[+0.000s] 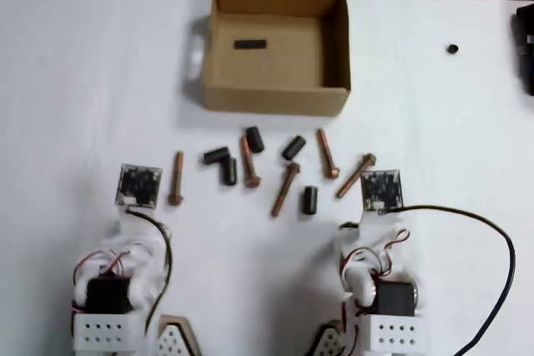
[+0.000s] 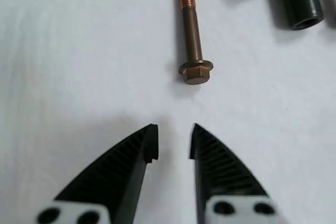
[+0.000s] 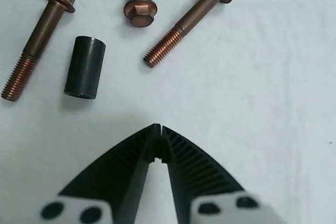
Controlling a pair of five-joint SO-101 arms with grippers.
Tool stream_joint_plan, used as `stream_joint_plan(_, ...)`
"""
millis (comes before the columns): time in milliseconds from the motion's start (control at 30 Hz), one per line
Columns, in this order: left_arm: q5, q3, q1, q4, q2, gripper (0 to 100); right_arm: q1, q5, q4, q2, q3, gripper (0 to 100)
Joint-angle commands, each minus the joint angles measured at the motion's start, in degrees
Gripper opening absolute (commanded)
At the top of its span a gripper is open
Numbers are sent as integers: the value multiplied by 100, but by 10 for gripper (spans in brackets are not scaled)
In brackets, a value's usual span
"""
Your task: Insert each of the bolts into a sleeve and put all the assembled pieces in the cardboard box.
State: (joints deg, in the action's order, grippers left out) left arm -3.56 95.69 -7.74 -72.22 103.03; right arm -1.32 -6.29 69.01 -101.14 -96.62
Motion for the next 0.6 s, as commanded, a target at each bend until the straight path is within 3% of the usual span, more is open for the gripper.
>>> stream_joint_plan(0, -18, 136, -18, 88, 132, 22, 48, 26, 40, -92, -44, 19)
stream_joint_plan(567, -18, -207, -26, 211, 132, 22, 31, 44, 40, -92, -44, 19)
